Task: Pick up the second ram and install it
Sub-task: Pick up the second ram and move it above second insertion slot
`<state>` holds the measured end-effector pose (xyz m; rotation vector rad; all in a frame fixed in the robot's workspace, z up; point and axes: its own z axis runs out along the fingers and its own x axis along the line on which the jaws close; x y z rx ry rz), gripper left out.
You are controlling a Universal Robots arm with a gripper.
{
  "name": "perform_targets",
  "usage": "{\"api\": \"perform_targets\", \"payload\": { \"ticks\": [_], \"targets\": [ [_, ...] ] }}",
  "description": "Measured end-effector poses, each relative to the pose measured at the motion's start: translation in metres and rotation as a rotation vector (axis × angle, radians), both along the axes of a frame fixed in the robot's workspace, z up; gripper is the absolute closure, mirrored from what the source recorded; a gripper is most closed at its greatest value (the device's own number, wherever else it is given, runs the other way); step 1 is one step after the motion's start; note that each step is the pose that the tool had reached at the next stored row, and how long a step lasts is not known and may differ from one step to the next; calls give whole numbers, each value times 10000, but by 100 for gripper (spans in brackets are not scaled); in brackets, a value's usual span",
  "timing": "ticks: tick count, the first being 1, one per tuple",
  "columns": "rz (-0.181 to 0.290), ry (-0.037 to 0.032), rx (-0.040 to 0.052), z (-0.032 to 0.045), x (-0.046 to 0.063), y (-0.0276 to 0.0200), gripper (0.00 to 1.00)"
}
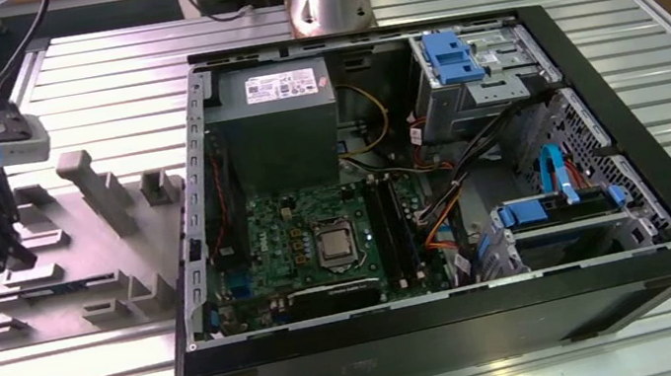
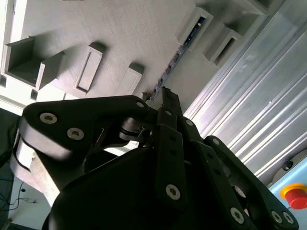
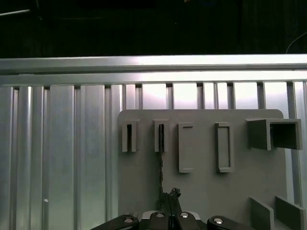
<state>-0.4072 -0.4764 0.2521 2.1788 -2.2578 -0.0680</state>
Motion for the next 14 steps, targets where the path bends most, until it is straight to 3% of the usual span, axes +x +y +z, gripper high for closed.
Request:
{"api": "perform_targets", "payload": {
  "ticks": [3,14],
  "targets": [
    [101,-29,3,-27,0,-16,89],
    [426,-38,6,-162,0,-56,89]
  ]
}}
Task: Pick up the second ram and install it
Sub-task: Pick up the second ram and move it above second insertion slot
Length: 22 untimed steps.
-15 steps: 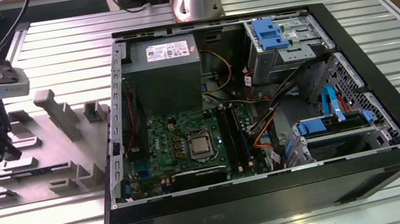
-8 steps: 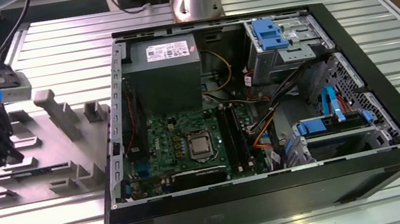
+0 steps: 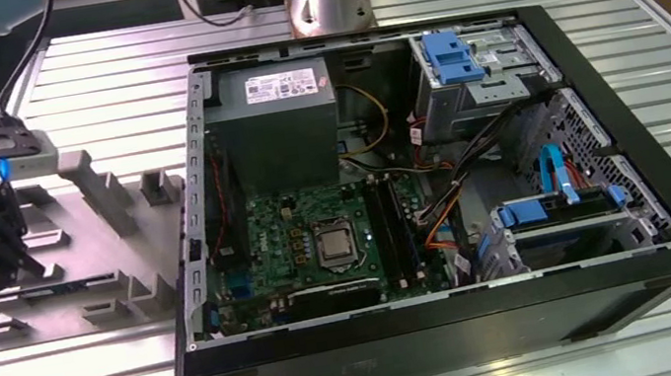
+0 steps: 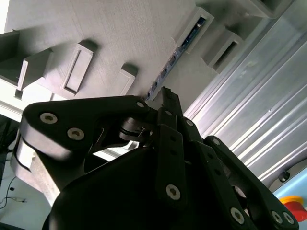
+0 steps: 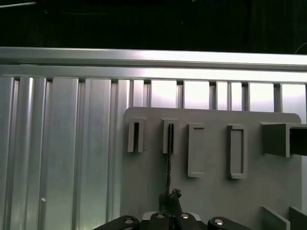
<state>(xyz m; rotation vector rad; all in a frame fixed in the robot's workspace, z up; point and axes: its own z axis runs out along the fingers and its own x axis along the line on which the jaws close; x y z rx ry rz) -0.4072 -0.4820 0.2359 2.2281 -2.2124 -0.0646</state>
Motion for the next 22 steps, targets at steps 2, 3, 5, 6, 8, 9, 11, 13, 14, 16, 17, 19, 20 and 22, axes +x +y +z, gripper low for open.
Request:
{"api": "perform_targets", "payload": {
  "ticks": [2,3,5,6,8,9,11,13,14,16,17,19,20,22],
  "targets": [
    [55,0,0,-31,0,-1,89],
    [84,0,0,-44,0,-2,89],
    [148,0,0,-70,0,-3,89],
    [173,0,0,-82,0,-4,89],
    [222,-1,0,-111,0,-6,89],
    [240,-1,0,-124,0,-6,89],
    [275,0,0,-144,0,-7,89],
    [292,2,-2,-151,-1,-7,89],
    [294,2,-2,-151,0,-7,89],
    [296,1,-1,-152,0,-7,89],
    [297,1,-1,-152,0,-7,89],
    [299,0,-1,-153,0,-7,89],
    [300,0,0,-153,0,-7,84],
    [302,1,-1,-152,0,-7,77]
  ]
}}
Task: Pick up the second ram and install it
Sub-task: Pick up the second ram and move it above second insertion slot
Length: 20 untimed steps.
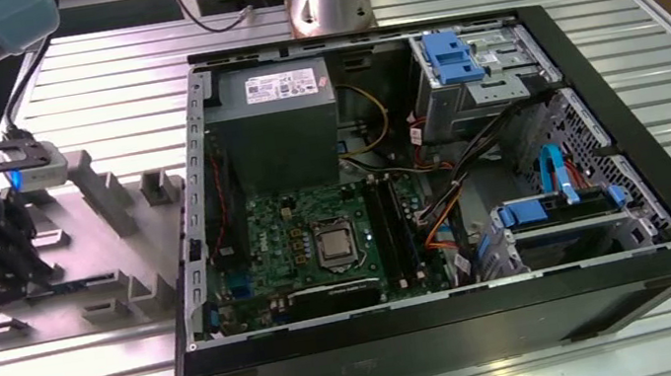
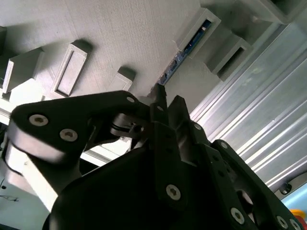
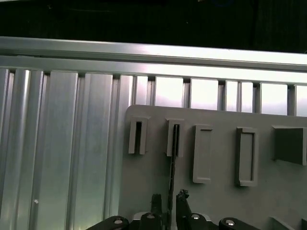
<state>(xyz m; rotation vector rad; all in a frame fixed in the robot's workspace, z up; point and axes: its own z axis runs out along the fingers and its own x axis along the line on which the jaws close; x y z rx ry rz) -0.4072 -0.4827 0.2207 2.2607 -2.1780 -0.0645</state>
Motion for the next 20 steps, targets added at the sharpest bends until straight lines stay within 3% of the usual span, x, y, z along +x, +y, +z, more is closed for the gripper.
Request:
{"api": "perform_targets", "payload": {
  "ticks": [3,11,16,20],
  "targets": [
    [1,-1,-5,-1,0,0,64],
    [578,-9,-10,-56,-5,0,64],
    [576,-12,-10,-118,-17,13,64],
    [233,-11,-11,-142,-25,20,64]
  ]
}}
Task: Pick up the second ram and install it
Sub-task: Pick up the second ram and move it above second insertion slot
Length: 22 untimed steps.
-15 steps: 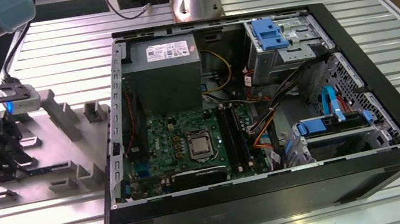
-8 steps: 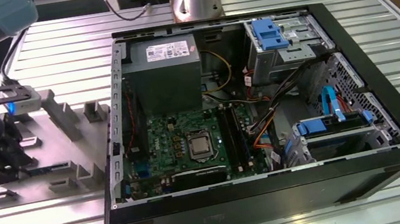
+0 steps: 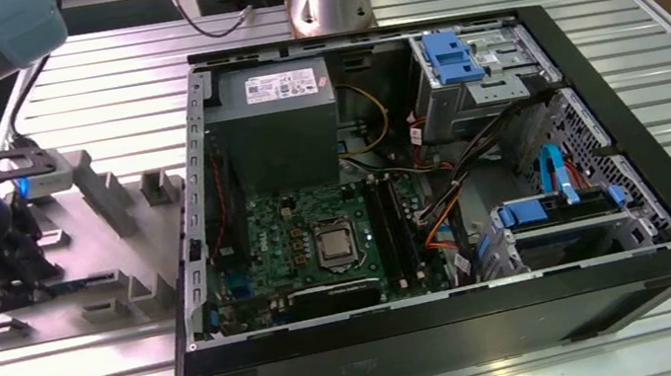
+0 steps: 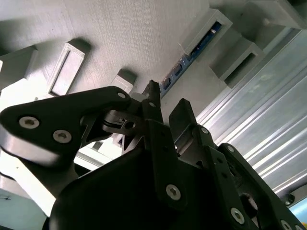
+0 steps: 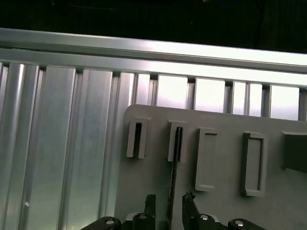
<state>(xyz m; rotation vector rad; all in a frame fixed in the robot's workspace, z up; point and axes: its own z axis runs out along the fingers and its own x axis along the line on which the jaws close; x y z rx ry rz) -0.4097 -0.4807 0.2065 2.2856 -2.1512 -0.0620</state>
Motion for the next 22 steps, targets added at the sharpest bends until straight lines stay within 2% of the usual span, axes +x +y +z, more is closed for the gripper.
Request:
{"api": "perform_targets", "payload": {
  "ticks": [5,10,17,20,21,22],
  "targets": [
    [-151,-1,1,-18,-40,14,64],
    [-213,0,0,-69,-61,23,64],
    [-216,0,0,-73,-61,24,64],
    [-216,-1,0,-74,-61,24,66],
    [-215,-1,1,-74,-61,24,73],
    [-215,-1,1,-74,-61,24,73]
  ]
}}
